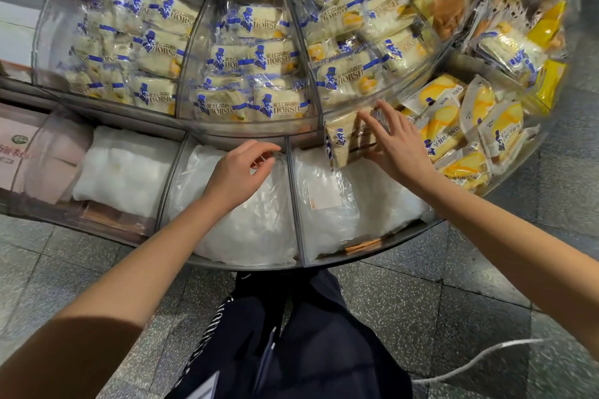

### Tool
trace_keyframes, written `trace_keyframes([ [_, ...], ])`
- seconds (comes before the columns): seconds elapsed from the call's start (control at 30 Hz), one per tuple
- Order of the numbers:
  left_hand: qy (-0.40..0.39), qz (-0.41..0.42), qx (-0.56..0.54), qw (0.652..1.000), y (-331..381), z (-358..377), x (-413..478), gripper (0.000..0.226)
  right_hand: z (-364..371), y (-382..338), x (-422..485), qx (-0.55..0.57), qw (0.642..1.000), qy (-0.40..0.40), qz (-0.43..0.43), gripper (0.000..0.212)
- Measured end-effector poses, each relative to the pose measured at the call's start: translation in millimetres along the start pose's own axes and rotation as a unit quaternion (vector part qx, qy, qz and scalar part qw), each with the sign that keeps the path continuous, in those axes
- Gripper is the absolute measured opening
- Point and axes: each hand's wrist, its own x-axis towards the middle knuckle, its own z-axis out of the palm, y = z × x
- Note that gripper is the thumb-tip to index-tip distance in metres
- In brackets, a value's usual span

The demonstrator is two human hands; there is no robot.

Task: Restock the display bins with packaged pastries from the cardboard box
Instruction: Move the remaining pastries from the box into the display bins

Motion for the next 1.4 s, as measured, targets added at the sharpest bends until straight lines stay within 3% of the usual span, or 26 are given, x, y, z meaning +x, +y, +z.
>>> trace_keyframes([
  [0.27,-0.001,0.011,0.001,1.000,3.4,0.9,-1.4,0.040,-2.8,-7.4,8.1,-0.030,0.999,-0.005,0.042,0.086],
  [0.53,-0.015,0.013,0.012,1.000,5.2,-3.2,-4.1,0.035,-9.9,-11.5,-1.5,0.004,0.999,-0.034,0.039,0.097],
  [0.67,-0.035,0.031,0.015,0.999,13.4,0.7,1.1,0.033,-29.7,-17.7,-22.4,0.045,0.997,-0.035,0.053,0.089],
  [0.93,-0.100,0.149,0.031,0.983,49.2,13.8,17.6,0.028,-67.6,-59.3,-91.4,0.086,0.991,-0.008,0.099,0.081],
  [1.23,-0.227,0.332,0.011,0.916,116.1,28.3,-7.4,0.035,-94.3,-122.6,-215.8,0.082,0.959,0.027,0.269,0.080],
  [1.4,-0.304,0.442,0.040,0.843,168.0,58.5,-48.9,0.039,-100.7,-172.6,-308.6,0.081,0.897,0.056,0.432,0.079],
])
